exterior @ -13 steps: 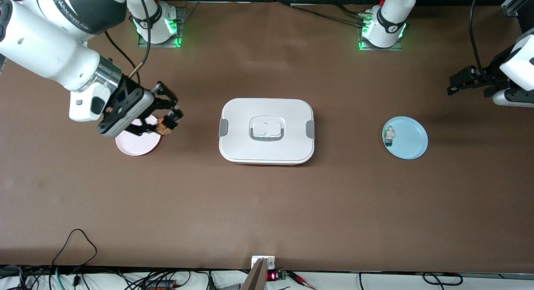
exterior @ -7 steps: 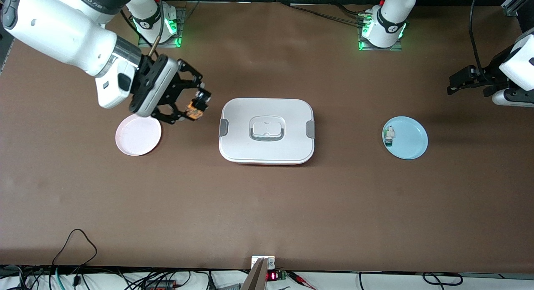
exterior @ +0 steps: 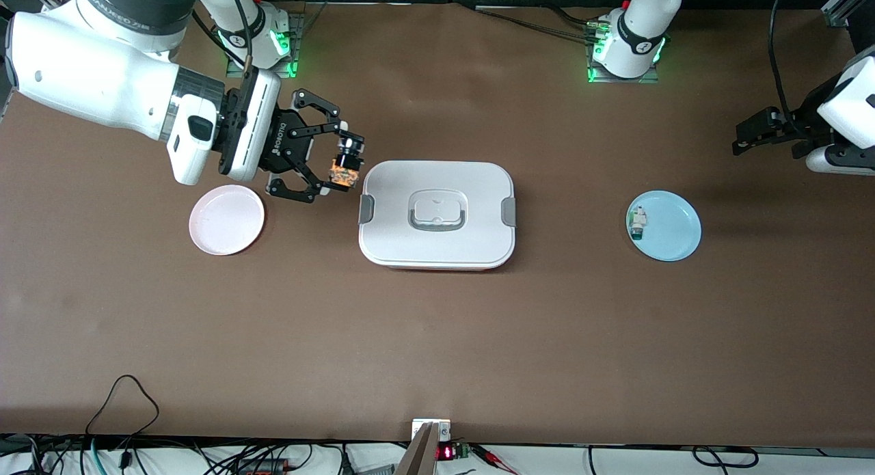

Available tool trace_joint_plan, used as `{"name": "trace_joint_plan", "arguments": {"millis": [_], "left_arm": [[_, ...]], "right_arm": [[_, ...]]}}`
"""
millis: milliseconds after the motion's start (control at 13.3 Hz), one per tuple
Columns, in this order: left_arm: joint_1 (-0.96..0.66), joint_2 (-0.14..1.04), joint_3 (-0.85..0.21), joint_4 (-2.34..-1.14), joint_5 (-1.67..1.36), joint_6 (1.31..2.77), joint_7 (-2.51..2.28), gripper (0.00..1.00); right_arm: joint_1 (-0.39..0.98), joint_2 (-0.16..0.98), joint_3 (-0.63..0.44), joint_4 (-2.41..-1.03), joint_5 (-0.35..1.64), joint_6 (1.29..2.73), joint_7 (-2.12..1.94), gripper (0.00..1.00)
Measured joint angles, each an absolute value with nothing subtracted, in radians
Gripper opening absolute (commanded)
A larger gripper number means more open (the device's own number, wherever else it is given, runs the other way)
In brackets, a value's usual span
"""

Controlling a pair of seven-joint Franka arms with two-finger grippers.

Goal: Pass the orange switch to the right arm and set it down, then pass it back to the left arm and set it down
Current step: 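Carry the switch over the box while the left gripper reaches toward it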

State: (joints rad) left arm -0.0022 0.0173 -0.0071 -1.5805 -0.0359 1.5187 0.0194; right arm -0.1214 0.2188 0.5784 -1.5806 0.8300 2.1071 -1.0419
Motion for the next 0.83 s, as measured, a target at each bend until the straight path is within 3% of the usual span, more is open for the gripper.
{"name": "trace_joint_plan", "arguments": {"millis": [451,827], "left_arm": [[-0.002,0.018,-0.007,-1.581,-0.051,1.482,0.019,1.00],[-0.001,0.038,-0.005,-1.581,-0.241,1.385,0.019,1.00]], "right_arm": [[-0.079,0.290,0.580,-1.583,1.084,2.187,-1.319,0.24],[-0.041,0.353,0.580,-1.589,1.256,2.241,-1.508,0.22]]}}
